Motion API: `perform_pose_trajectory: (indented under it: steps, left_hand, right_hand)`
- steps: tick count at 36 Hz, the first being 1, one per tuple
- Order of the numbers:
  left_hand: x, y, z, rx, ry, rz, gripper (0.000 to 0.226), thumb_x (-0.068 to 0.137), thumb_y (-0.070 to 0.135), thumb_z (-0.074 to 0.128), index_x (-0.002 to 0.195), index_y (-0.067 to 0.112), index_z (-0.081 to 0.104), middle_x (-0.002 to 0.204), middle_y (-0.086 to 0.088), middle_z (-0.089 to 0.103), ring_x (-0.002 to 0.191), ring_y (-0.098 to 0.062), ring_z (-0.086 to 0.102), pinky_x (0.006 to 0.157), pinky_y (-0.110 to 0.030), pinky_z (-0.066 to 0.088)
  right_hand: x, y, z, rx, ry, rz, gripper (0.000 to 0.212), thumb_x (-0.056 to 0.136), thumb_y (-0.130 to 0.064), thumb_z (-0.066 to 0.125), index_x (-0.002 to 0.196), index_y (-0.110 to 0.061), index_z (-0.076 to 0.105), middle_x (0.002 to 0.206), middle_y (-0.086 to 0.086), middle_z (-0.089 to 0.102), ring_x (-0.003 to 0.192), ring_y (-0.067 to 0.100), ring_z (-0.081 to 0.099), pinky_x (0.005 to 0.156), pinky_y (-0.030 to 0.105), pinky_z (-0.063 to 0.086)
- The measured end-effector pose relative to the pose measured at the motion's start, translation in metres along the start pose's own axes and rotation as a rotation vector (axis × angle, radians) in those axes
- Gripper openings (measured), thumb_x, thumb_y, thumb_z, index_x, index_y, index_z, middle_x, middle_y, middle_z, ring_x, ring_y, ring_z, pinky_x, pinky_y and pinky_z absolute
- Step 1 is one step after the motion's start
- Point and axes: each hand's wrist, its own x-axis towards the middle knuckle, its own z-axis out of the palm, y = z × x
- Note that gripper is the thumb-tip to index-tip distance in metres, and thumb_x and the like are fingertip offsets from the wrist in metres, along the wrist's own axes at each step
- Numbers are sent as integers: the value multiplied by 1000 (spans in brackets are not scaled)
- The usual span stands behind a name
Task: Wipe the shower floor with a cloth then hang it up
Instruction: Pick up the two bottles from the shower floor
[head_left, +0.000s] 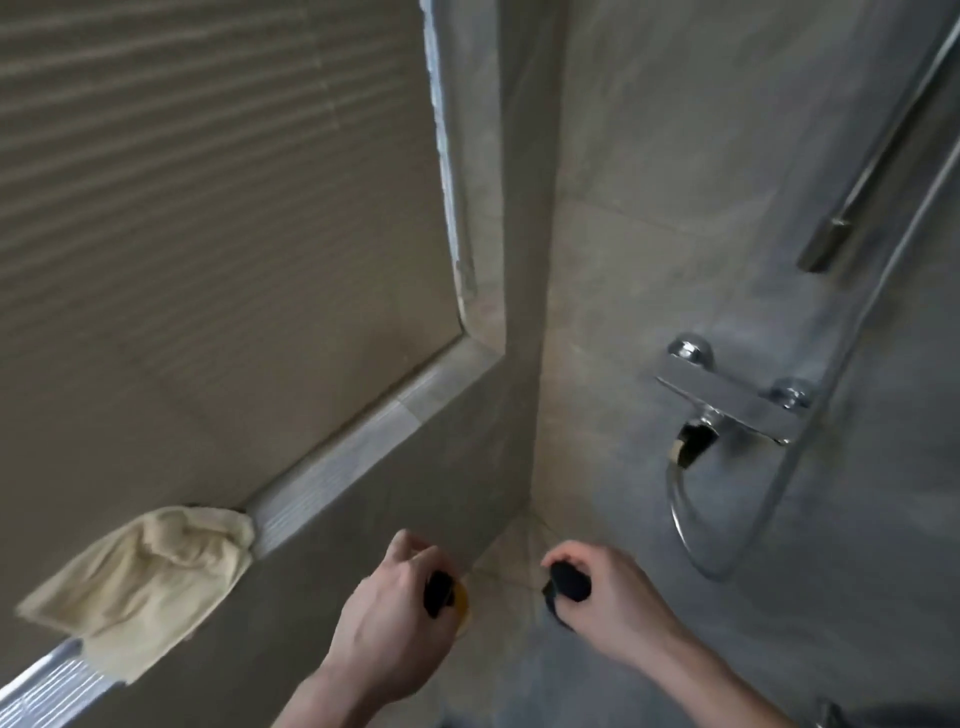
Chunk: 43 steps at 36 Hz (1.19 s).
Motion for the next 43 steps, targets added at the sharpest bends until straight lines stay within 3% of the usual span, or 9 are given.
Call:
perform_pose_trajectory:
  steps: [7, 11, 14, 19, 21, 25, 43]
  left_hand:
    - [29, -42, -74, 54, 78, 18, 25, 68, 43, 50, 91, 35, 54, 103, 19, 44, 83, -13, 61, 76, -34, 52]
    - [50, -58, -112, 97, 92, 21, 24, 71, 41, 54, 94, 34, 58, 107, 20, 44, 84, -13, 62, 72, -30, 51]
    - [66, -70, -134, 139, 120, 2, 24, 73, 39, 53, 96, 35, 58, 108, 19, 45, 82, -15, 62, 69, -29, 50]
    - [93, -89, -157, 150, 153, -86, 22, 74, 35, 52, 96, 35, 57, 103, 14, 45, 80, -20, 61, 68, -33, 50]
    - [104, -97, -163, 145, 156, -129, 23, 74, 33, 51, 96, 35, 58, 101, 11, 46, 79, -20, 60, 67, -34, 51]
    - [123, -108, -165, 144, 145, -206, 23, 75, 31, 51, 97, 36, 58, 103, 9, 47, 81, -21, 60, 68, -36, 52]
    - [150, -126, -139, 222, 97, -309, 30, 85, 17, 49, 112, 30, 53, 112, 2, 48, 91, -28, 60, 66, -36, 42]
  right_hand:
    - [55, -95, -9, 58, 6, -94, 33, 72, -20, 66, 98, -42, 67, 99, -26, 67, 97, -6, 60, 73, 3, 39]
    - [89, -143, -15, 97, 4, -159, 33, 73, -21, 66, 97, -44, 68, 97, -25, 67, 94, -5, 61, 74, 9, 43]
    - [116, -175, -19, 77, -8, -215, 33, 73, -21, 67, 98, -42, 69, 94, -26, 68, 89, -9, 61, 68, 5, 41]
    - [160, -216, -23, -11, -54, -298, 33, 74, -26, 67, 103, -41, 68, 101, -25, 64, 94, -2, 60, 81, 18, 49]
    - [177, -228, -22, -31, -80, -326, 33, 76, -26, 67, 106, -41, 67, 102, -26, 63, 94, -1, 60, 79, 17, 47]
    - [204, -244, -12, -46, -137, -370, 36, 79, -21, 70, 111, -36, 68, 105, -22, 64, 97, 0, 60, 78, 12, 42]
    - [259, -243, 52, -77, -212, -369, 44, 88, -16, 65, 130, -28, 59, 133, -6, 60, 119, 14, 57, 100, 24, 46]
